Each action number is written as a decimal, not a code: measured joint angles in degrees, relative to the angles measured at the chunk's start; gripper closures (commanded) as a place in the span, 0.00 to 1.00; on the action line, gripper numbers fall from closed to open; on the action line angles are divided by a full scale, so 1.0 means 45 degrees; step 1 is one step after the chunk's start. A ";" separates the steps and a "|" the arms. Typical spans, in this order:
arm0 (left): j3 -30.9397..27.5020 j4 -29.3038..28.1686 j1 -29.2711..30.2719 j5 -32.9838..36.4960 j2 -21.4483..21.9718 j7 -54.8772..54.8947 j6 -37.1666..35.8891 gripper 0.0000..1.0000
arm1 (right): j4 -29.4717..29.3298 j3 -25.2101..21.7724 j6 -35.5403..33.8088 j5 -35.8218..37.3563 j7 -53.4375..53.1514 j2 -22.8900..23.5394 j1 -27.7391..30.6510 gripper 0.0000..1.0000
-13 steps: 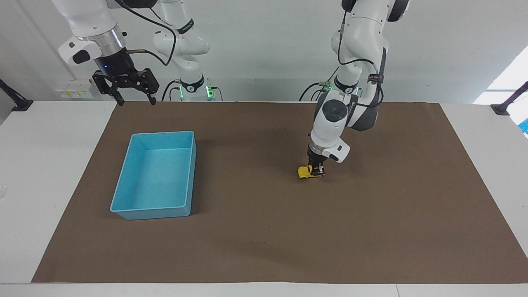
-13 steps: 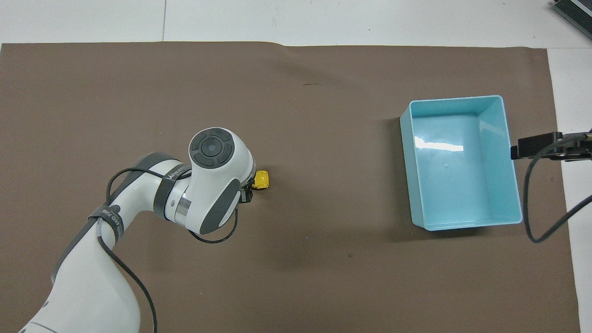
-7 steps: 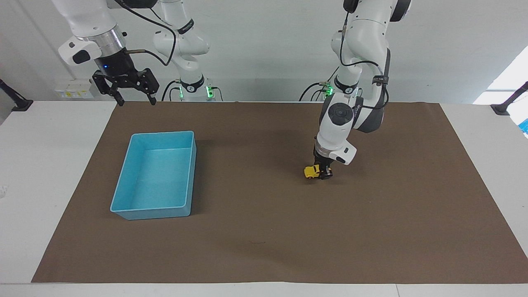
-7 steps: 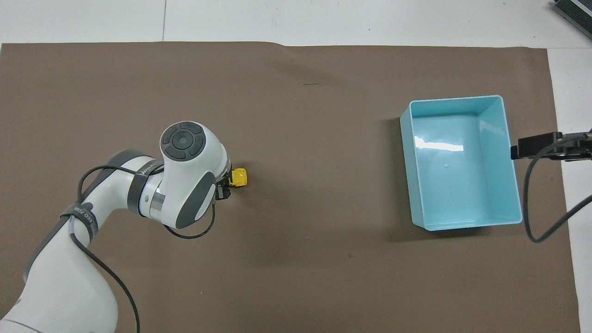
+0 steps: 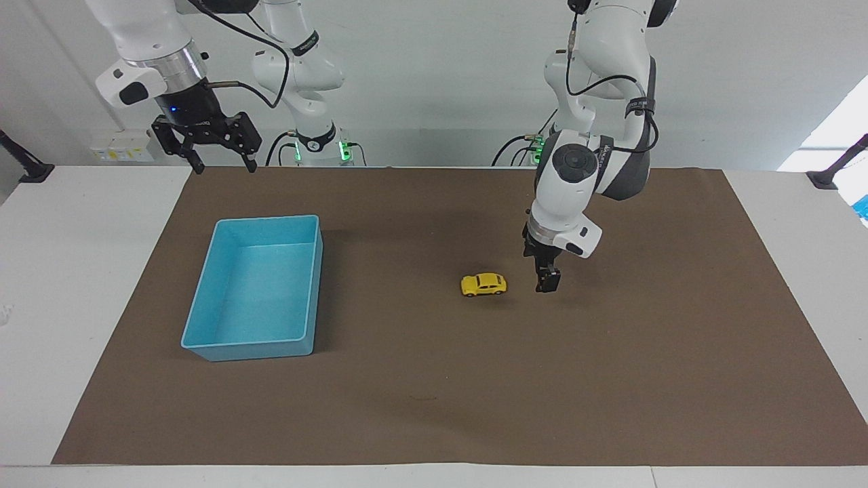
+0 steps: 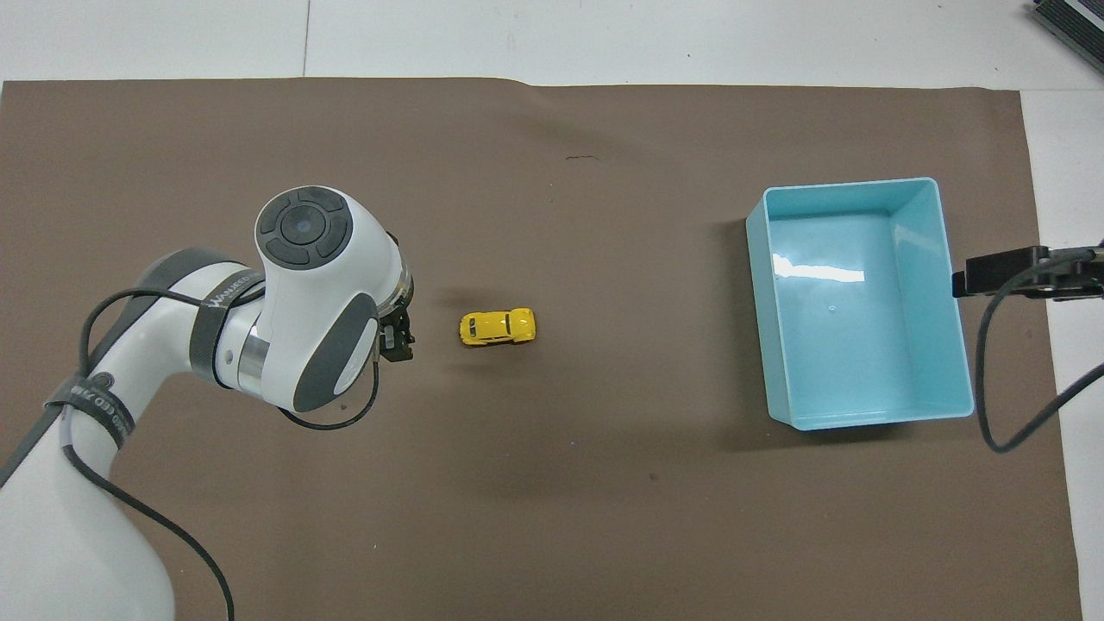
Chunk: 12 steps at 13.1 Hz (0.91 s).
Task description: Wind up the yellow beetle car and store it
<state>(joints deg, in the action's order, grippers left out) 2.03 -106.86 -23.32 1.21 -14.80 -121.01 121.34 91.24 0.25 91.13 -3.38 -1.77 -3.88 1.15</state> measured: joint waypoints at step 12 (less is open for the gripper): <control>-0.0097 0.1055 0.0605 0.0159 0.0082 0.3245 0.0015 0.00 | -0.0002 0.0018 0.0000 0.0000 0.0000 -0.0037 -0.0005 0.00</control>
<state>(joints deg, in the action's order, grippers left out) 1.60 -102.11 -20.60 1.92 -14.43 -106.41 121.40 91.23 0.33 91.13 -3.38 -1.77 -4.05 1.12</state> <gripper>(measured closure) 0.000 0.000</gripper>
